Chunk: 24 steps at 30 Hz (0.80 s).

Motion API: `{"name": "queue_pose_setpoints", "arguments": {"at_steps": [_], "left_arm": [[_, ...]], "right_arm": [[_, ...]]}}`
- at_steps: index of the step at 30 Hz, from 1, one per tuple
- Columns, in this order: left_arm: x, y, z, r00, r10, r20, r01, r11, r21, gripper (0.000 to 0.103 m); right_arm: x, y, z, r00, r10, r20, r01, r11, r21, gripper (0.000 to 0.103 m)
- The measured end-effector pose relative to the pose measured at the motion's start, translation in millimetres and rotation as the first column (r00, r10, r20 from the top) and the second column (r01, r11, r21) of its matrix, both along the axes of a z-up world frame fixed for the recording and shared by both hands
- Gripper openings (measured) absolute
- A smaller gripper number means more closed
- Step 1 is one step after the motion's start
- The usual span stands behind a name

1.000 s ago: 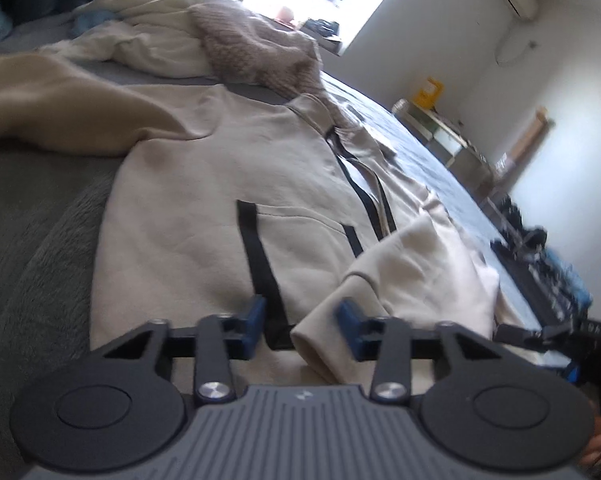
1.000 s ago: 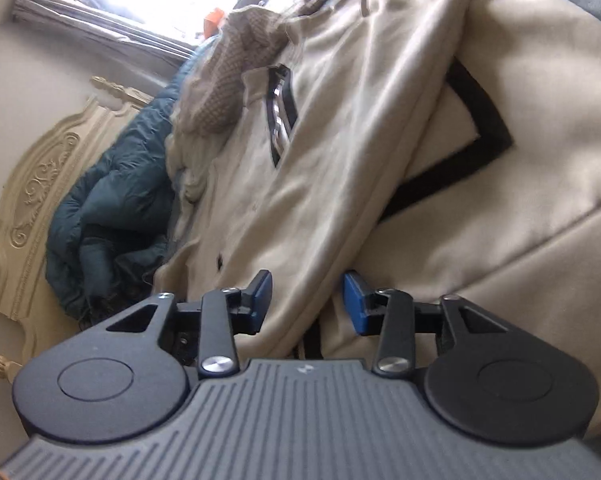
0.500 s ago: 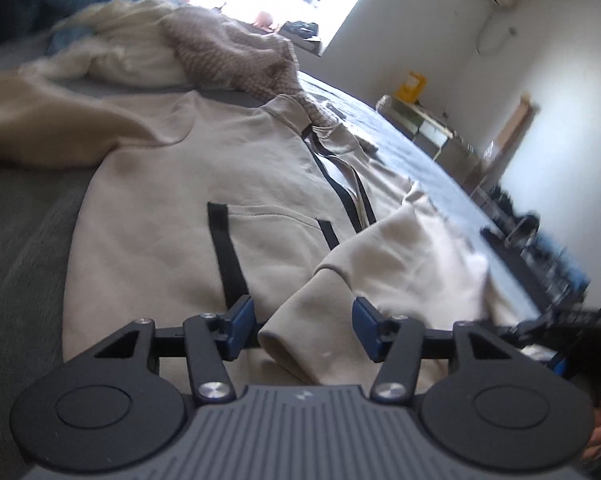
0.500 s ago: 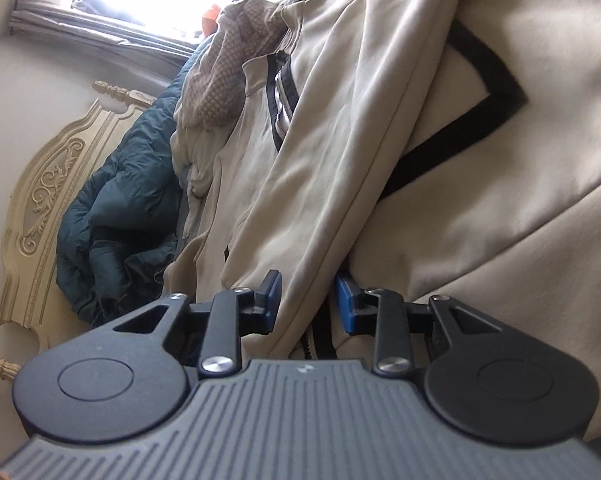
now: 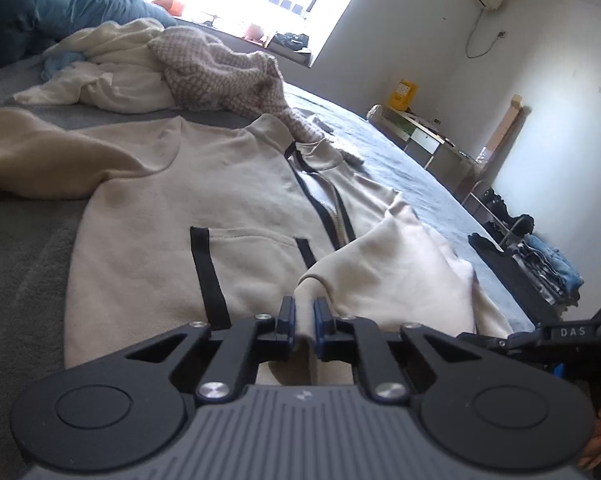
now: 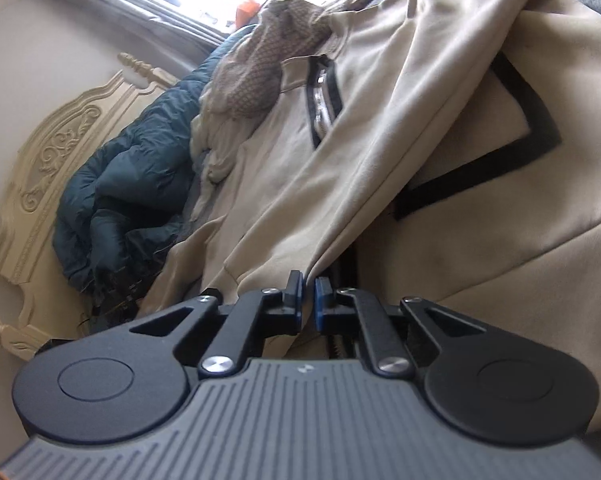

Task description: Fold clothes

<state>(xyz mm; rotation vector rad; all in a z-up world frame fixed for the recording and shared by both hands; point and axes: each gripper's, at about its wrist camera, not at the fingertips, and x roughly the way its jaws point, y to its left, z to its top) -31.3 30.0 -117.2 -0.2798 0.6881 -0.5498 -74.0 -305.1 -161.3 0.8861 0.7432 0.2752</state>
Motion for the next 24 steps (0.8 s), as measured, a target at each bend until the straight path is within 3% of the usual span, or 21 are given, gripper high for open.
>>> {"name": "queue_pose_setpoints", "arguments": {"at_steps": [9,13,16,18,21,24], "left_arm": [[-5,-1,-12,0.999,0.027,-0.023,-0.025,0.994,0.109,0.010],[-13,8,-7,0.998,0.055,-0.005,-0.054,0.989,0.134,0.033],[-19,14,-3,0.997,0.076,0.010,-0.077,0.985,0.153,0.039],[-20,15,4,0.996,0.079,0.031,-0.083,0.985,0.150,0.042],[-15,3,17,0.996,0.050,0.067,-0.058,0.990,0.128,0.045],[-9,-25,21,0.997,-0.018,0.079,0.009,0.993,0.118,0.048]], "right_arm": [[-2,4,-26,0.998,0.013,-0.067,-0.011,0.999,0.031,0.005],[-6,-2,-24,0.997,0.039,-0.071,-0.037,0.999,0.029,0.009],[-18,-9,2,0.996,0.086,-0.037,-0.090,0.988,-0.128,0.013],[-26,-16,33,0.993,0.100,0.054,-0.077,0.941,-0.330,0.013],[-17,-31,71,0.975,0.086,0.206,0.056,0.800,-0.598,0.013],[24,-58,79,0.970,0.066,0.233,0.121,0.701,-0.703,0.013]]}}
